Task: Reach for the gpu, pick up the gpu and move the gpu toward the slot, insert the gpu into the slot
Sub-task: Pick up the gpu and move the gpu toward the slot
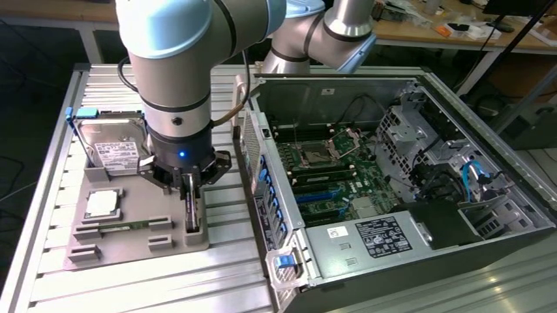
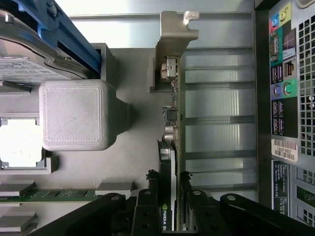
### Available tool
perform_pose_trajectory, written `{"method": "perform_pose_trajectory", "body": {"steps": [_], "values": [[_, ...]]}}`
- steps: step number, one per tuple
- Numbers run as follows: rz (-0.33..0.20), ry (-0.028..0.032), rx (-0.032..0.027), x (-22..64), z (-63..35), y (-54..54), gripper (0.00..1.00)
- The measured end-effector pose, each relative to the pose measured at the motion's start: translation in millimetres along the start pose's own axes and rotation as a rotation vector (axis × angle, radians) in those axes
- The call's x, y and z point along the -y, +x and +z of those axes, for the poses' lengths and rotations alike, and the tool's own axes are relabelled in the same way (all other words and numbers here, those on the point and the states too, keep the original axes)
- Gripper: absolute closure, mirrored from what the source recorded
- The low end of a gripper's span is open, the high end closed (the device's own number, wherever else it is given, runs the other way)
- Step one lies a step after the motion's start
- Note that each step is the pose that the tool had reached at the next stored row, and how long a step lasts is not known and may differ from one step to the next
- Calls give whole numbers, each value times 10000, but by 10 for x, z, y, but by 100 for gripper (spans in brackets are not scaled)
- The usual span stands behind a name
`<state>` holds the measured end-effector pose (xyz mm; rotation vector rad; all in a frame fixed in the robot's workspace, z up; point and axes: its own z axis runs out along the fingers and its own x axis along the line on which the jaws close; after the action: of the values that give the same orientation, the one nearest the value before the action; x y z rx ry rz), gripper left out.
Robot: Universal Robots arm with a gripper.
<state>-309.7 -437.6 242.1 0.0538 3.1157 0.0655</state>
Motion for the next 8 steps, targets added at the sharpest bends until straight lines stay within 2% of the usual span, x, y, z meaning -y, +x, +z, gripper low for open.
{"method": "perform_pose_trajectory", "body": {"steps": [8], "values": [[-1, -1, 2, 0, 6, -2, 73]]}}
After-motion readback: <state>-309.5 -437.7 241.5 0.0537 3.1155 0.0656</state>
